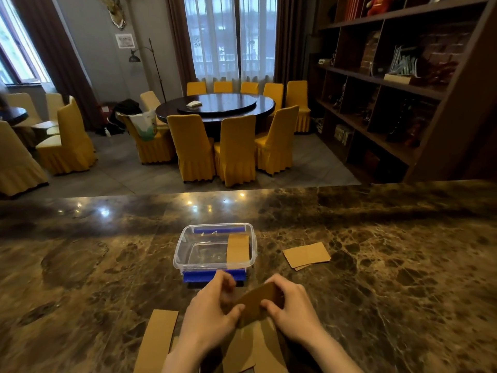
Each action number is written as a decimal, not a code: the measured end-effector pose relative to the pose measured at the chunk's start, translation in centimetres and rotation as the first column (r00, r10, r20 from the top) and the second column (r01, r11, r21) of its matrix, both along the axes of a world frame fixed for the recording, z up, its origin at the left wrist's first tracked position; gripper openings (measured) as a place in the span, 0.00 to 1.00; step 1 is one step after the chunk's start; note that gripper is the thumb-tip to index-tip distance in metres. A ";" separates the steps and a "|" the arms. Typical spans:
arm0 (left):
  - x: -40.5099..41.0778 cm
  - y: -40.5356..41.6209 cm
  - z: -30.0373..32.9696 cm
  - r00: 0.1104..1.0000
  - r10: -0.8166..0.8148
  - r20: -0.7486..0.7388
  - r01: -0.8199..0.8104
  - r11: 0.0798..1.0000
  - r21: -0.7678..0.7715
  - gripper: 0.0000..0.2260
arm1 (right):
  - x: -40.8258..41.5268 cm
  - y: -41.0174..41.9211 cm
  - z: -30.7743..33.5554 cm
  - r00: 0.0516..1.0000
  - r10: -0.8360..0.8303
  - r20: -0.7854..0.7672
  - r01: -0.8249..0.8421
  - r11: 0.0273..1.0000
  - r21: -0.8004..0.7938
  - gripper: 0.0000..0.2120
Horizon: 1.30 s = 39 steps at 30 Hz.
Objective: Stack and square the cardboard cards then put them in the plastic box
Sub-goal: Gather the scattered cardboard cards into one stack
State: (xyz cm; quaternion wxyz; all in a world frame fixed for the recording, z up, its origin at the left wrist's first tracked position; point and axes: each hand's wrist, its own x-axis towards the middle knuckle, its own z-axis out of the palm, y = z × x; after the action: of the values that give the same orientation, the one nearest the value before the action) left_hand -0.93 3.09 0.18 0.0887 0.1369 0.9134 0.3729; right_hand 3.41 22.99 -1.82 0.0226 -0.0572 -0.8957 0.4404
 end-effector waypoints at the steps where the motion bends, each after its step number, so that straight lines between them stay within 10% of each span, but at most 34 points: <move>1: 0.2 -0.3 0.2 0.999 0.003 0.040 0.002 0.993 -0.122 0.19 | 0.2 0.5 -0.3 0.999 -0.039 0.017 0.039 0.999 -0.015 0.12; 7: 1.5 1.8 -0.4 0.951 0.187 0.247 -0.043 0.870 -0.492 0.58 | 1.0 2.0 -1.0 0.994 -0.103 0.047 0.106 0.992 -0.062 0.13; 19: -1.1 -1.1 0.4 0.959 0.282 0.011 -0.282 0.955 0.094 0.18 | 0.9 2.5 -0.8 1.000 0.016 0.015 -0.015 0.999 -0.038 0.11; 28: 0.4 4.2 -0.6 0.990 -0.143 -0.006 0.143 0.988 0.055 0.18 | 0.7 1.7 -1.8 0.995 -0.015 -0.099 0.034 0.981 0.189 0.26; 39: 1.6 2.3 -0.3 0.967 0.243 -0.070 -0.244 0.970 0.000 0.11 | 0.5 1.1 -1.4 0.970 0.131 -0.203 -0.056 0.939 0.338 0.12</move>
State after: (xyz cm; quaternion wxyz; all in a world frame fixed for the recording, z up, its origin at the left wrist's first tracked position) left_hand 0.64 5.36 -0.12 0.0109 0.0362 0.9275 0.3720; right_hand 3.89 24.05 -3.22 0.1110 0.0397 -0.9502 0.2885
